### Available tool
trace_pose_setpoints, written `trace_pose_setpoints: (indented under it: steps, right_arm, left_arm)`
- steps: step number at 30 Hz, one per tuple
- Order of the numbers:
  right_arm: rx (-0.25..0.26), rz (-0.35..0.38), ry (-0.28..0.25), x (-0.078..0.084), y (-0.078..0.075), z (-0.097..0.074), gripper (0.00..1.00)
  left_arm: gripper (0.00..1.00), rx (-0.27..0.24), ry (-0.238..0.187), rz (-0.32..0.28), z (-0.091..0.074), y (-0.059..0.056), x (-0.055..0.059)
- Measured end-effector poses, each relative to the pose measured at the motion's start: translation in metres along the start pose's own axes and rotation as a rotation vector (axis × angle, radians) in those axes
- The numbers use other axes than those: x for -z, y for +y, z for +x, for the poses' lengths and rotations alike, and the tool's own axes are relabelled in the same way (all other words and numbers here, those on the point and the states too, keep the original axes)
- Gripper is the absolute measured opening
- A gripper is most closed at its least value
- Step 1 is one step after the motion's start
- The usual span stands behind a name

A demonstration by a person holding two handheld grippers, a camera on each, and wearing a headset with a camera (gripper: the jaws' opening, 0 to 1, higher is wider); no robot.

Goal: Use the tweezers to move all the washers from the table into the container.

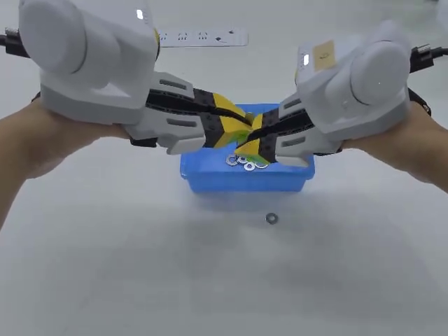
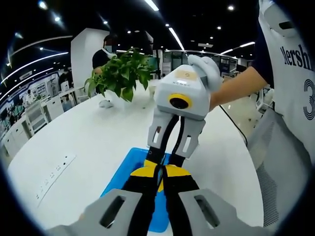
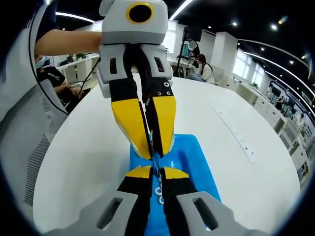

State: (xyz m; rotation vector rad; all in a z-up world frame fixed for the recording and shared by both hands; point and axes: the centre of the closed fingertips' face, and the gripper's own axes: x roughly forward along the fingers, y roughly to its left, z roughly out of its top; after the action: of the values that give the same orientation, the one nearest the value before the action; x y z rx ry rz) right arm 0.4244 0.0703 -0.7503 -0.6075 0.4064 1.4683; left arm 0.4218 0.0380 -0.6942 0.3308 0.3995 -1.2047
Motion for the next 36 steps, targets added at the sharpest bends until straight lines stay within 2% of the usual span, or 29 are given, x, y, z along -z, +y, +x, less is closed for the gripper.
trace_pose_setpoints:
  steps: [16, 24, 28, 34, 36]
  right_arm:
    - [-0.011, -0.01, 0.007, 0.002, 0.0, 0.0, 0.07]
    - [-0.011, -0.018, 0.006, 0.001, 0.0, -0.001, 0.07]
    - [0.01, -0.029, -0.003, -0.005, -0.002, -0.006, 0.08]
    - [0.048, -0.056, -0.025, -0.019, 0.001, -0.02, 0.09]
    - [0.057, -0.058, -0.031, -0.022, 0.004, -0.027, 0.09]
  left_arm:
    - [0.08, 0.036, 0.033, 0.049, 0.008, -0.001, 0.0]
    - [0.07, 0.042, 0.039, 0.084, 0.007, 0.001, 0.0]
    - [0.06, 0.031, 0.033, 0.099, 0.002, 0.0, -0.004]
    - [0.06, 0.009, -0.004, 0.102, -0.009, -0.005, -0.022]
    - [0.06, 0.005, -0.016, 0.095, -0.011, -0.007, -0.024]
